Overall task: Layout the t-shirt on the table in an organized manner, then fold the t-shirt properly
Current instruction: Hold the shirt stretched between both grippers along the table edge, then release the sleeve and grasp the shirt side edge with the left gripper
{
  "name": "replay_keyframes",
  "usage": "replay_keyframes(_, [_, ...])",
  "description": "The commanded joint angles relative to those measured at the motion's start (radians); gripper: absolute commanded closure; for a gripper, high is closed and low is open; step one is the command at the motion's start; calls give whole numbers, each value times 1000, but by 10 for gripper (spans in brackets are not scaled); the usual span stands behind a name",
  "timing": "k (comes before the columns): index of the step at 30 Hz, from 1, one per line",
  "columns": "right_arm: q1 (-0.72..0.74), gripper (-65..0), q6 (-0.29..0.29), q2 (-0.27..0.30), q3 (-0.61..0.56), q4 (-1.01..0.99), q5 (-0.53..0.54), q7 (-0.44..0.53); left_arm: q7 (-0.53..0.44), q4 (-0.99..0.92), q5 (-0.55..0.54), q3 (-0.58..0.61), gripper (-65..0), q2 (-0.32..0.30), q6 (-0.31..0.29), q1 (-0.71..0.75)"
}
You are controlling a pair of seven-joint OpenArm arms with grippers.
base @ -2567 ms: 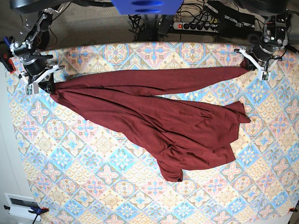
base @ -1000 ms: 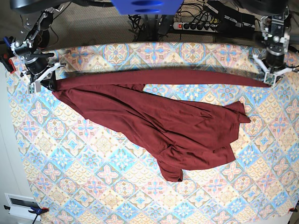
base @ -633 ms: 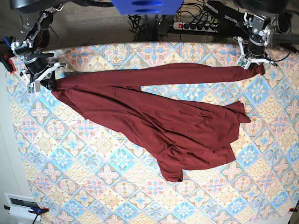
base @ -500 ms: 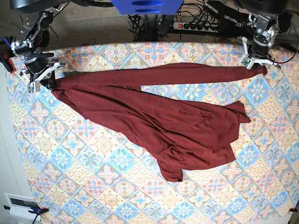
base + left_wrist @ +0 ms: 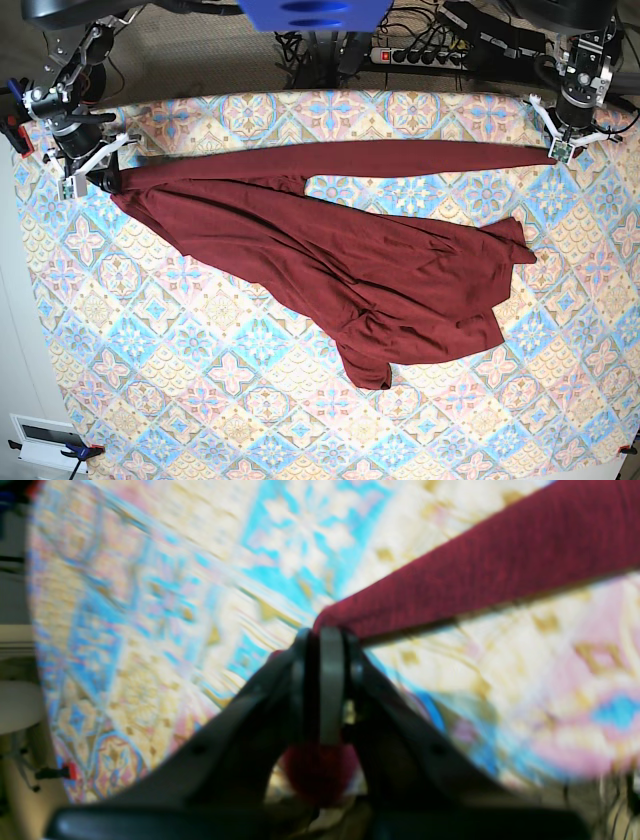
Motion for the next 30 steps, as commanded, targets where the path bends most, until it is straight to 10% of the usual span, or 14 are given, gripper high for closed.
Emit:
replay_keyframes(1, [5,0,-1,15,6,15,17,22,4,19,-2,10,-75,-32,13,3])
replay_keyframes(13, [5,0,-1,15,6,15,17,22,100,117,-14,79,-240,-66,13,2])
replay_keyframes(26, [5,0,-2,15,12,15,17,22,163,83,-554,-115,-243,-55,13,-161])
replay_keyframes(30, [5,0,-2,17,15,15,17,22,282,-12,-594,-112,-241,48,13,-357])
